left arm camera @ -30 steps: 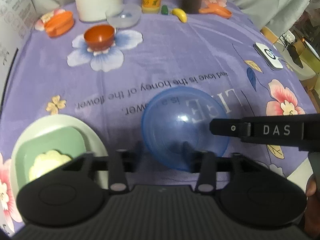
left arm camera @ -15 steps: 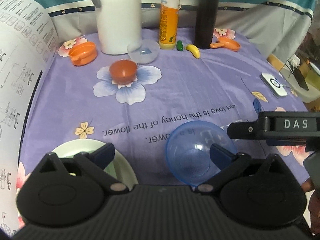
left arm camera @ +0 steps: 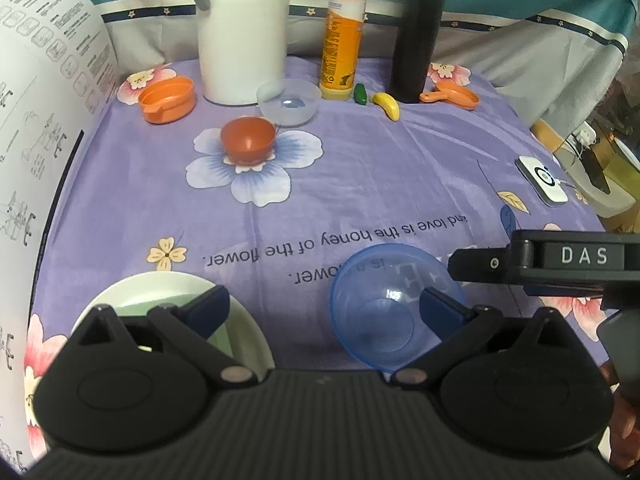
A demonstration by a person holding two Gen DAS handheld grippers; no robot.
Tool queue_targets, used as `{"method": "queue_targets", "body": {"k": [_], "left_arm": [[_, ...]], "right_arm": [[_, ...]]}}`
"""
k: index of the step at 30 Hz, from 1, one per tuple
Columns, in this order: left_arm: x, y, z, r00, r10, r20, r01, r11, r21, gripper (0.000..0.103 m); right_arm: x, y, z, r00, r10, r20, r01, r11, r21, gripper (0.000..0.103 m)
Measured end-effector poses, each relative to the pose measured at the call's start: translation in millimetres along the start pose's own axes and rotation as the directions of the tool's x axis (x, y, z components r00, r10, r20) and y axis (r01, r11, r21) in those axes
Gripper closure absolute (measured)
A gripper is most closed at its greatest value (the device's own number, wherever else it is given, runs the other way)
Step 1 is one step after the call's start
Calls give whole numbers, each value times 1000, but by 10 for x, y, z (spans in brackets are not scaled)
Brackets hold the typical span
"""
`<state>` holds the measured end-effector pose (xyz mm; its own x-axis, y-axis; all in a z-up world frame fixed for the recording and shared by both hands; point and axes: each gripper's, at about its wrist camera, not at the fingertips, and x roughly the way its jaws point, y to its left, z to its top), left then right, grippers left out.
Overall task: Organize plates and bowls
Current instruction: 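Move the right gripper to the clear plastic bowl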
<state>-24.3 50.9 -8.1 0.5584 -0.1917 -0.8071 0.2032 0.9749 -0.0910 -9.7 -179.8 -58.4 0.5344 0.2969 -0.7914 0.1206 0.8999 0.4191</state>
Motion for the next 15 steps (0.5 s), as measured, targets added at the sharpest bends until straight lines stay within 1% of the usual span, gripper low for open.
{"method": "queue_targets", "body": {"k": [6, 11, 15], "left_arm": [[-5, 79, 53, 1000, 8, 5, -8, 1000, -17, 0], [-9, 191, 176, 999, 28, 26, -27, 999, -21, 0], [24, 352, 303, 999, 17, 31, -15, 998, -54, 0]], "right_arm": [[30, 9, 72, 1000, -5, -5, 5, 1000, 5, 0], [64, 22, 180, 1000, 2, -12, -1, 1000, 17, 0], [118, 98, 298, 1000, -12, -17, 12, 1000, 3, 0]]}}
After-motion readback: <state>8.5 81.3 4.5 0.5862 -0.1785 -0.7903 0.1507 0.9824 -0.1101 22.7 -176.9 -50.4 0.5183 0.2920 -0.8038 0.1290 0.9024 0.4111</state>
